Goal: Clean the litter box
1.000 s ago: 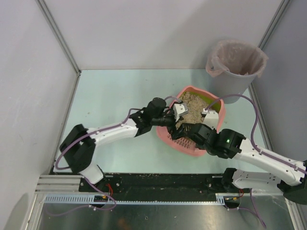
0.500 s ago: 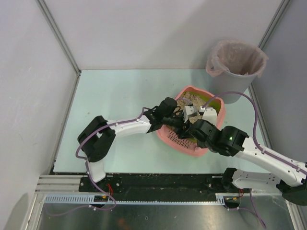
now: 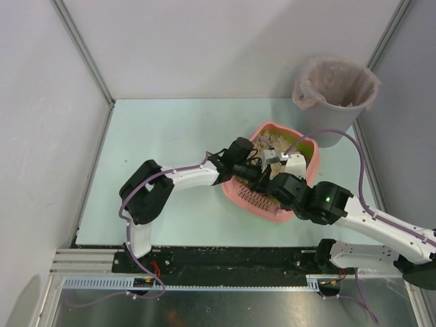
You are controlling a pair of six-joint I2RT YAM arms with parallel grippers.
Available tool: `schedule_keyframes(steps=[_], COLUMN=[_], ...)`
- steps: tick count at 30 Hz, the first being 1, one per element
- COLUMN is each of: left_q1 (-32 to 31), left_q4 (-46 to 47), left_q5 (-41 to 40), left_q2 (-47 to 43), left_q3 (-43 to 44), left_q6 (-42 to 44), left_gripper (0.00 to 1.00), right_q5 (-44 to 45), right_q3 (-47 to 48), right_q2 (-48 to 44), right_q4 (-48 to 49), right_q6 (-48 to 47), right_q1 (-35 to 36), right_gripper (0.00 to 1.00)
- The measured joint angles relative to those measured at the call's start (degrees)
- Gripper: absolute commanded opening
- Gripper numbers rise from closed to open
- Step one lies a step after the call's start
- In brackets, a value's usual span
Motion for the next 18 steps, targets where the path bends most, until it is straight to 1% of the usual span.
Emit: schedule_keyframes(steps=[2, 3, 5, 6, 9, 12, 18], left_q1=[0.5, 0.8, 1.3, 1.5, 1.4, 1.2, 1.3], left_q4=[-0.1, -0.2, -0.4, -0.5, -0.6, -0.7, -0.7], left_q5=[0.9, 1.3, 1.6, 1.7, 3.5, 5.0, 7.0], left_q2=[0.1, 0.1, 0.1, 0.1, 0.1, 0.1, 0.2], left_q3=[0.1, 0.2, 0.2, 0.2, 0.2, 0.2, 0.2], left_q6=[-1.0, -1.4, -1.6, -1.7, -1.9, -2.0, -3.0], left_gripper=[0.0, 0.0, 0.0, 0.0, 0.0, 0.0, 0.0], right_q5=[0.5, 0.6, 0.8, 0.8, 1.0, 0.9, 0.5], right_q3=[-0.1, -0.2, -0.9, -1.3, -2.5, -3.8, -6.3], right_q2=[0.1, 0.1, 0.2, 0.3, 1.0, 1.5, 1.5], right_q4=[0.6, 1.0, 2.2, 2.7, 5.3, 7.4, 9.4], right_q6=[-0.2, -0.2, -0.4, -0.4, -0.5, -0.7, -0.8], right_q1=[0.3, 0.4, 0.4, 0.4, 0.2, -0.5, -0.9], right_gripper=[0.26, 0.33, 0.38, 0.42, 0.47, 0.49, 0.56])
